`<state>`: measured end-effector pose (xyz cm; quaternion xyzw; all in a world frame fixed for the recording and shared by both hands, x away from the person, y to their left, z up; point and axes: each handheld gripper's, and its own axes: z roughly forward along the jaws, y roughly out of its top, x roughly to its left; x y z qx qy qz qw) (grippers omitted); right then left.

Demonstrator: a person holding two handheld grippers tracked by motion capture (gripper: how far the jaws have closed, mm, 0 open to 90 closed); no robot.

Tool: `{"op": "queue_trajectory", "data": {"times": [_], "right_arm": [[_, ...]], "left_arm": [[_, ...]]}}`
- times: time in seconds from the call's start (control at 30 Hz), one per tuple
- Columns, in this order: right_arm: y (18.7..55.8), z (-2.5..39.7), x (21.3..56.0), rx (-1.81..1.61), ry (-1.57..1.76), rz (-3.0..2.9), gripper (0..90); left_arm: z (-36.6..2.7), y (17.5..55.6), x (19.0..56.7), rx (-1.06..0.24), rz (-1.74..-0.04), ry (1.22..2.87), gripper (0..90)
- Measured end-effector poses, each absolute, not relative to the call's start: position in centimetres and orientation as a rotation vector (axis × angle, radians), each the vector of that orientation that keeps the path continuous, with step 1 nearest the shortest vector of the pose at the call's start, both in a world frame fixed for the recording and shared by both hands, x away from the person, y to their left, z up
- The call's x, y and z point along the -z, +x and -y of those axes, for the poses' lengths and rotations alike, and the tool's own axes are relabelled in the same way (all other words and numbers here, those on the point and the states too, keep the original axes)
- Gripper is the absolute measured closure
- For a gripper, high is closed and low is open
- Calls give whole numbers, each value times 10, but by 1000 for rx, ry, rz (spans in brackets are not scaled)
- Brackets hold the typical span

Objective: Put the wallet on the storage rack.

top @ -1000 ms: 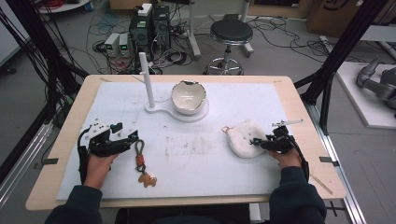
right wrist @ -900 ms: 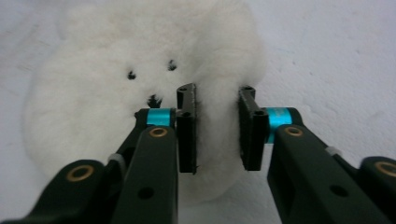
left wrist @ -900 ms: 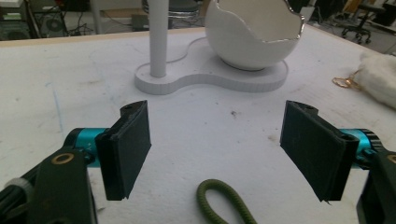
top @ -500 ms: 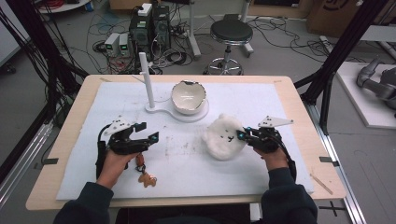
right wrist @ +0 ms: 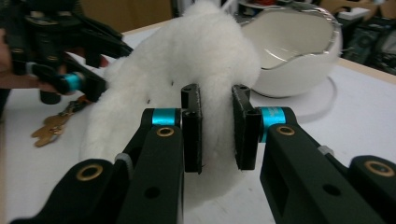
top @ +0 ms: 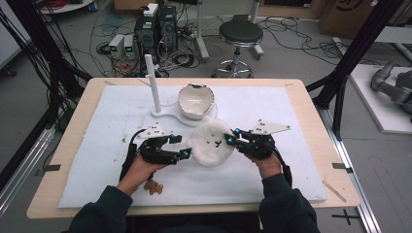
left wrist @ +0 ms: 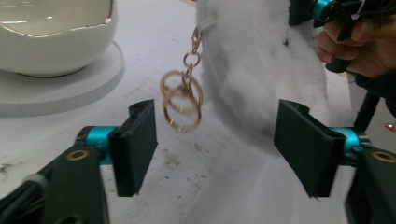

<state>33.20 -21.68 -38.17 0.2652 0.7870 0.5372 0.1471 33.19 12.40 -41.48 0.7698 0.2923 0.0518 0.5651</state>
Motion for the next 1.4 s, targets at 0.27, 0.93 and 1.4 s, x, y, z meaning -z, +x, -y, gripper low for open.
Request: {"op": "queue_trajectory", "data": {"times": [0.27,0.93,1.4], "right_arm": [[330,203,384,-1532,706,-2322,773],[357,205,414,-1465,895,-2619,628],[341,203,393,-1476,702,-2428,763]], "left_arm": [[-118,330,418,-112,-631,1877,733],[-125,324,412,-236,-502,1875,796],[-124,328,419,-233,-614,1907,717]]}}
